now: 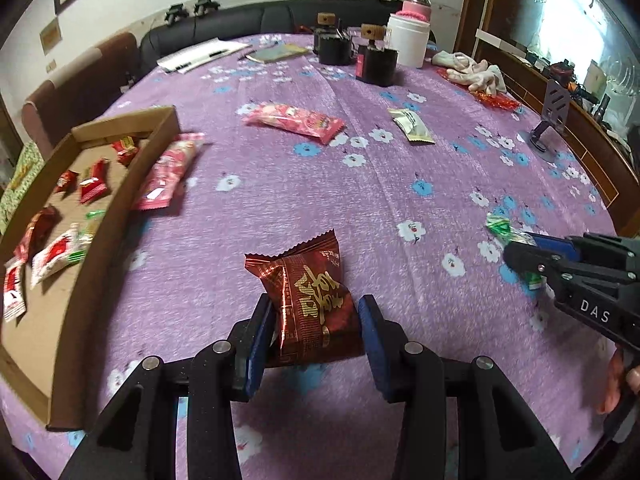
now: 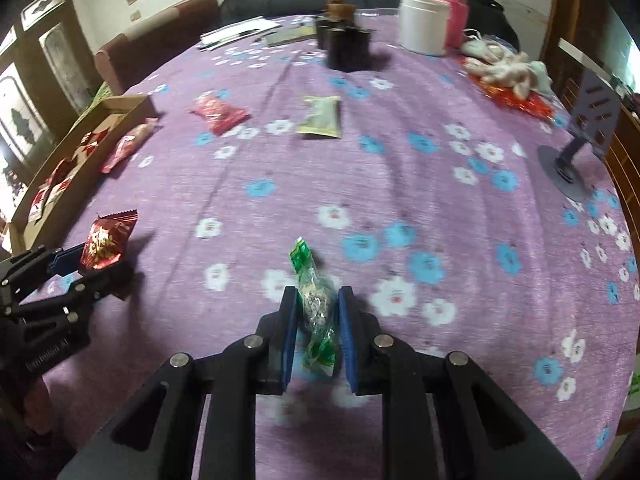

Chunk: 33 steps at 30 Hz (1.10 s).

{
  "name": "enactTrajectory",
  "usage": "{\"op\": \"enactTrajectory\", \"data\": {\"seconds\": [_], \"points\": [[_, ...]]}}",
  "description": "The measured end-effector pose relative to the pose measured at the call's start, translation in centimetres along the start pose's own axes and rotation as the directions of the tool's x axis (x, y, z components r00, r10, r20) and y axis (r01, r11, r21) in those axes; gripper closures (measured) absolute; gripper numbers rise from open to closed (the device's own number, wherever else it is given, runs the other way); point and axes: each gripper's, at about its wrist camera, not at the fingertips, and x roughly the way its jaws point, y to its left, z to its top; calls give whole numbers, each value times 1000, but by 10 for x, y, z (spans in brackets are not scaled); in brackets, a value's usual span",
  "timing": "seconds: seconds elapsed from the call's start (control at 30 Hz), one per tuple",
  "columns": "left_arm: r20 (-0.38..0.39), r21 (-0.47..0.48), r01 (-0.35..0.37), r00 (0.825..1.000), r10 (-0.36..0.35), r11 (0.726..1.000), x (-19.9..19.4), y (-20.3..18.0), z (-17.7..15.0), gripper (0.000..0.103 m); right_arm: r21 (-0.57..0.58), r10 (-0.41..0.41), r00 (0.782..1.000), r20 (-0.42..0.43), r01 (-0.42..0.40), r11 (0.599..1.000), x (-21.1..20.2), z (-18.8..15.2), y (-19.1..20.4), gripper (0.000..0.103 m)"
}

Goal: Organize snacks
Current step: 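Carry the maroon packet and green candy over the box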

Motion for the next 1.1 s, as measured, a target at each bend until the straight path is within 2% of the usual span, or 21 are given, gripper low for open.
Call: {"op": "enactTrajectory", "data": {"seconds": [0.3,0.73,0.97,1.1], "points": [[78,-40,-31,996,34,999,-25,24,-4,58,-84,44,999,14,-43,996,-6,15,48,84],[116,-127,-73,989,87,989,-52,67,-13,58,-236,123,992,14,-116,965,-10,42,128,84],[131,-212,-108,982,138,971,-63,106,-12,58,-321,177,984,9,-165,932,-6,62,182,84],[128,-285,-129,977,171,950,-67,138,-11,58,-364,211,977,11,-193,911,-3,76,214,84]]}}
